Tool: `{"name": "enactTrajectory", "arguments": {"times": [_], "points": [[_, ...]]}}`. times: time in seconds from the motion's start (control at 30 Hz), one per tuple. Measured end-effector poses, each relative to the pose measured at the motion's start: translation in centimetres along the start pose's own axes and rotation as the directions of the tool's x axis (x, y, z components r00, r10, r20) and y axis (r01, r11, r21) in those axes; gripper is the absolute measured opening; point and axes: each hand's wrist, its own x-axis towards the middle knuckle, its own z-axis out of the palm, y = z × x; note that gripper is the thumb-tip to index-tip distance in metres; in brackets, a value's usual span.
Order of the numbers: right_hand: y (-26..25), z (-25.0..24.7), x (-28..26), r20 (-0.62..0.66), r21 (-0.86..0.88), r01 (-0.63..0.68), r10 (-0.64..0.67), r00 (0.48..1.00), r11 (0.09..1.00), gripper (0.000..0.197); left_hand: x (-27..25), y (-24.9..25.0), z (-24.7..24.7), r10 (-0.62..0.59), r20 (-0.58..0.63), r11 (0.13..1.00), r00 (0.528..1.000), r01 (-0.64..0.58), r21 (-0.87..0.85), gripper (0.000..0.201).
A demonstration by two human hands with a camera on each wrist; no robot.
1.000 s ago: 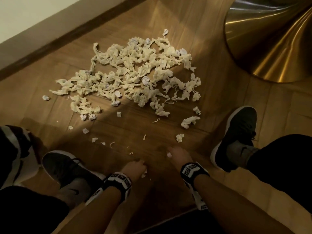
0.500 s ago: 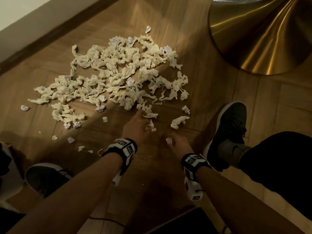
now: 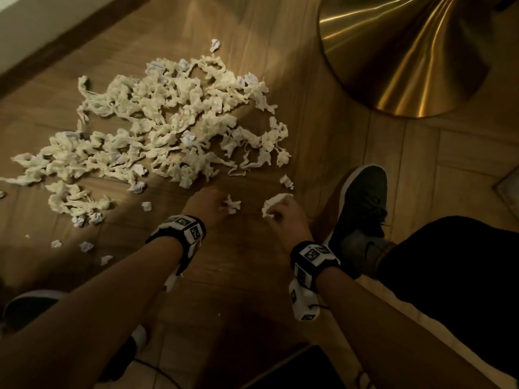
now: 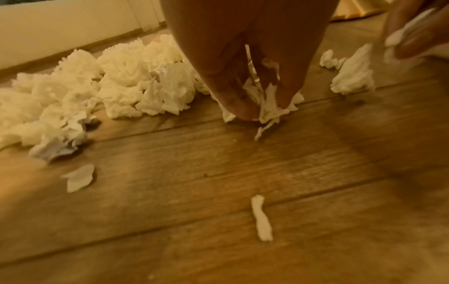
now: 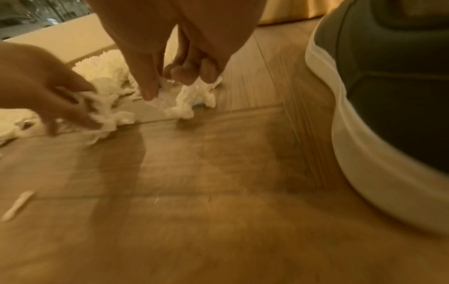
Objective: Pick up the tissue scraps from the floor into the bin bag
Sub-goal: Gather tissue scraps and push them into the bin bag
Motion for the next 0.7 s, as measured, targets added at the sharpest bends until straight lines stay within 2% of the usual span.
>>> {"name": "enactTrajectory", "arguments": {"times": [0.1, 0.2, 0.3, 0.37, 0.47, 0.5, 0.6, 0.7], "points": [[0.8, -0.1, 1.1, -0.016, -0.074, -0.010, 0.009, 1.000, 0.997, 0.005, -1.6, 0.0, 1.0, -0.023, 0.036, 0.992, 0.999, 0.028, -0.126, 0.034], [1.4, 0.0, 2.5, 0.080, -0.171, -0.047, 0.062, 0.995, 0.984, 0.007, -3.5, -0.1, 2.1, -0.085, 0.064, 0.962, 0.994, 0.099, -0.255, 0.043], [1.1, -0.2, 3.4, 0.180, -0.243, -0.046, 0.091, 0.979, 0.969, 0.004, -5.8, 0.3, 3.5, -0.155, 0.058, 0.888, 0.986, 0.165, -0.429, 0.043], [0.3, -0.5, 3.3, 0.222, -0.289, -0.065, 0.133, 0.966, 0.955, 0.005, -7.1, 0.4, 4.7, -0.252, 0.075, 0.768, 0.965, 0.247, -0.590, 0.043], [-2.0, -0.9, 1.8, 0.294, -0.258, -0.090, 0.167, 0.941, 0.962, 0.008, -9.2, 0.3, 6.1, -0.369, 0.169, 0.431, 0.914, 0.330, -0.840, 0.032], [-3.1, -1.0, 0.9, 0.326, -0.248, -0.090, 0.170, 0.930, 0.965, 0.010, -10.0, 0.4, 6.4, -0.388, 0.187, 0.354, 0.903, 0.333, -0.874, 0.025], [-6.1, -0.6, -2.3, 0.445, -0.235, -0.082, 0.182, 0.877, 0.968, 0.034, -12.7, 0.7, 6.8, -0.405, 0.215, 0.200, 0.888, 0.316, -0.927, 0.006], [-9.2, -0.3, -4.6, 0.520, -0.217, -0.020, 0.132, 0.844, 0.976, 0.048, -14.7, 1.0, 6.7, -0.415, 0.220, 0.091, 0.883, 0.280, -0.956, 0.001]]}}
